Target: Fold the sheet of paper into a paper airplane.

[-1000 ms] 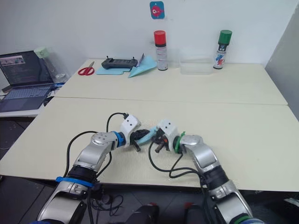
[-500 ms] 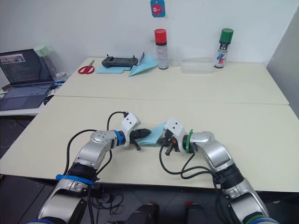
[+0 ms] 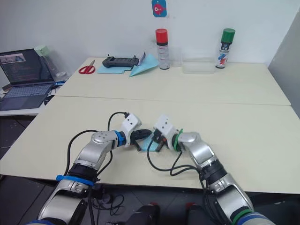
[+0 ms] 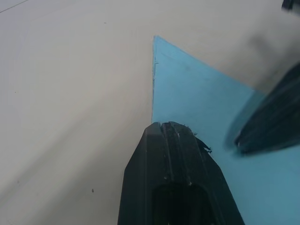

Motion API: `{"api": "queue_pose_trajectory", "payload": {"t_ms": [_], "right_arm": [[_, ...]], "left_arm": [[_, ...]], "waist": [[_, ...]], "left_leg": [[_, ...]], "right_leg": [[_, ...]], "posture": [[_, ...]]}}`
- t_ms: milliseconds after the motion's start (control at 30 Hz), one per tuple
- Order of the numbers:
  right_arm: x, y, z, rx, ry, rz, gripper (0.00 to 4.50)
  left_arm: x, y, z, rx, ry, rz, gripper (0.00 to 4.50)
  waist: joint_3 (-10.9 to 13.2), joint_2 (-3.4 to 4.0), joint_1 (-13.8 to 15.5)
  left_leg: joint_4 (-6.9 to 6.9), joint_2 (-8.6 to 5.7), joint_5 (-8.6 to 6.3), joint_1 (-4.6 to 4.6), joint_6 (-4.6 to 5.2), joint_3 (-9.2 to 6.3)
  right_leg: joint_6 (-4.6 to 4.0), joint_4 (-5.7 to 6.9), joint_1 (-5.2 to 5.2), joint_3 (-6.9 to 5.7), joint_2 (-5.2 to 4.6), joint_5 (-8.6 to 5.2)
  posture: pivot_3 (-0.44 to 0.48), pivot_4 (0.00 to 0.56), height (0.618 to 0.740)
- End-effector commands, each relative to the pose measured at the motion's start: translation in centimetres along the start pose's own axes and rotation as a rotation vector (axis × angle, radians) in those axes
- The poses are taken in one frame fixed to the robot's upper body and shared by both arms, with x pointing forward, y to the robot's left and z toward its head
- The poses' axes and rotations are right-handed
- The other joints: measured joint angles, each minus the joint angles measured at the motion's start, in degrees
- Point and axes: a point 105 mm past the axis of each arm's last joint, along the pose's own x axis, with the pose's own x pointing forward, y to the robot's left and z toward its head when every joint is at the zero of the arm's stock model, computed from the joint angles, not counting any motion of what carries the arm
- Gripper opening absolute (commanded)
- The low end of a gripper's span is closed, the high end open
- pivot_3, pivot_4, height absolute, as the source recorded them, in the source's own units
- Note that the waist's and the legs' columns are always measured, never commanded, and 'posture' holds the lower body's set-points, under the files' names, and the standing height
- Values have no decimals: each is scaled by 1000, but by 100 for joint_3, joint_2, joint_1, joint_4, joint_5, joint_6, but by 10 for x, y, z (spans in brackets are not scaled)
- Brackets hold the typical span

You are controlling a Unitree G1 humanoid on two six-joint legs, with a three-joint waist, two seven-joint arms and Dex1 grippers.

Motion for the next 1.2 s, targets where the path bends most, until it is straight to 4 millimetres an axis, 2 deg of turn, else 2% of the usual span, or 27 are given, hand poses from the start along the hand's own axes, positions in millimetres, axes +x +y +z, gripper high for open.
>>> {"api": "queue_pose_trajectory", "payload": {"t_ms": [33,100,200,367,533,767,1200], "right_arm": [[0,-4,-12,-6,49,-25,17],[0,-5,-13,-4,47,-28,17],[-2,-8,-11,7,40,-32,0],[-4,-12,-10,12,38,-38,0],[-4,-11,-7,11,32,-32,0],[-6,-12,-7,11,31,-41,0],[-17,-20,0,24,7,-67,0]], "left_arm": [[-19,18,-2,4,44,23,0],[-25,21,7,21,17,11,0],[-35,24,15,56,-7,-46,726],[-41,44,13,316,51,-53,2180],[-33,45,14,477,99,-139,2180],[-18,39,15,569,101,-184,2180],[-10,22,38,554,-21,-293,2180]], "waist": [[5,-6,-17],[13,-3,-56],[36,-12,-102],[57,-40,-95],[61,-44,-81],[62,-46,-100],[70,-57,-96]], "left_leg": [[-1,4,0,-1,0,-2],[-2,9,-1,-1,-1,-2],[-5,8,-1,-4,-2,-3],[-5,5,0,-6,-3,-6],[-4,0,0,-8,-2,-5],[-4,-1,0,-12,-2,-4],[1,-11,1,-17,0,-2]], "right_leg": [[0,1,-1,-2,4,0],[-1,1,-4,0,11,-1],[-5,-1,-6,0,12,-3],[-6,-3,-6,-2,9,-2],[-5,-4,-6,-2,9,-1],[-4,-4,-8,-4,9,-1],[-1,-3,-7,-12,18,-1]], "posture": [[0,150,740],[0,150,740],[0,150,740],[0,150,740],[0,150,740],[0,150,740],[0,150,740]]}}
